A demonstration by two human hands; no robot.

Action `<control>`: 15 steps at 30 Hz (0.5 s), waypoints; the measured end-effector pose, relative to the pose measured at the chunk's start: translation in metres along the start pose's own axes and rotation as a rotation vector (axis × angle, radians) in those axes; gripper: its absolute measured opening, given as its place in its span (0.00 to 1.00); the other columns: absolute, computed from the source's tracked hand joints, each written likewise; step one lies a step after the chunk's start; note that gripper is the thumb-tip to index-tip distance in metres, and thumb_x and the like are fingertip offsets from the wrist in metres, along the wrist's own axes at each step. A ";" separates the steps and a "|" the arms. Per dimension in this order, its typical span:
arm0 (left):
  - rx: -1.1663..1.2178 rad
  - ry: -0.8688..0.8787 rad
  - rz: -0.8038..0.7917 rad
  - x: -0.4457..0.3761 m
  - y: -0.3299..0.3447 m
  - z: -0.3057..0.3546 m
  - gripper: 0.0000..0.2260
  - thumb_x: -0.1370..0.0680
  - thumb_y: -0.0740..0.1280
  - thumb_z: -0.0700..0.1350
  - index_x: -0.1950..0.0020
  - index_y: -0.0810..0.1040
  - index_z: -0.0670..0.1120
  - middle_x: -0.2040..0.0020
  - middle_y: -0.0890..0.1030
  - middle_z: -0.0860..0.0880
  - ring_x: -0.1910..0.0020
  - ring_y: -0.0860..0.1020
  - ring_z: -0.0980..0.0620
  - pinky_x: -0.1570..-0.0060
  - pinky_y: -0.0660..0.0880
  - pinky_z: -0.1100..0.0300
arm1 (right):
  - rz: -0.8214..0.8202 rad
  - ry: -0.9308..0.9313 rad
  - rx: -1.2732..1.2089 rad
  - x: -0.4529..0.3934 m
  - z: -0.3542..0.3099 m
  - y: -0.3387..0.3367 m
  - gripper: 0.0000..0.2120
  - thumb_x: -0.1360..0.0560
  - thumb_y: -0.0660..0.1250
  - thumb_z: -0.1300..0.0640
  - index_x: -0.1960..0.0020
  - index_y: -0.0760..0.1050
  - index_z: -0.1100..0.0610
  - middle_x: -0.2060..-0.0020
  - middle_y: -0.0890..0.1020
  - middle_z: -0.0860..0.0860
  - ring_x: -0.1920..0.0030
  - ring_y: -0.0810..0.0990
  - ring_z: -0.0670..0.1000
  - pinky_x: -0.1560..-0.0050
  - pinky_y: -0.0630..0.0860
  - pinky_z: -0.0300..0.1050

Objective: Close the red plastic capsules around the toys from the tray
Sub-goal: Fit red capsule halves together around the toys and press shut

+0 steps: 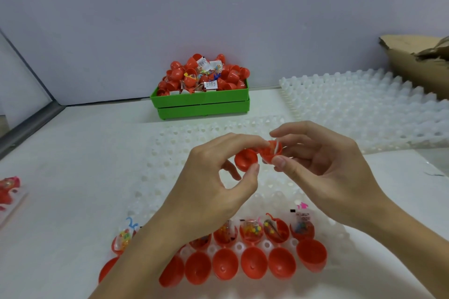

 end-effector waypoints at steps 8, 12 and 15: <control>0.012 -0.015 0.028 0.000 0.001 0.001 0.10 0.24 0.68 0.43 0.43 0.81 0.50 0.50 0.82 0.56 0.50 0.80 0.50 0.58 0.79 0.58 | 0.003 -0.062 0.037 0.000 0.003 0.000 0.11 0.27 0.72 0.65 0.46 0.79 0.59 0.54 0.86 0.52 0.50 0.86 0.53 0.50 0.82 0.46; 0.023 -0.035 0.078 0.000 0.002 0.002 0.07 0.22 0.67 0.44 0.46 0.82 0.48 0.51 0.81 0.57 0.51 0.81 0.52 0.62 0.81 0.55 | -0.011 -0.081 0.065 0.000 0.004 0.001 0.10 0.26 0.72 0.64 0.46 0.79 0.58 0.53 0.86 0.50 0.51 0.86 0.53 0.52 0.82 0.44; -0.003 -0.019 0.102 0.000 0.003 0.000 0.07 0.23 0.67 0.37 0.48 0.83 0.44 0.53 0.80 0.56 0.54 0.81 0.52 0.67 0.81 0.57 | -0.021 -0.074 0.092 0.001 0.005 0.003 0.10 0.27 0.72 0.63 0.46 0.80 0.55 0.54 0.86 0.50 0.51 0.86 0.52 0.52 0.82 0.44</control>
Point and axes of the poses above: each hand's wrist, its own x-axis away from the middle knuckle, its own y-axis out of the palm, z = x × y, the point moved 1 cm from there along -x, towards the middle knuckle
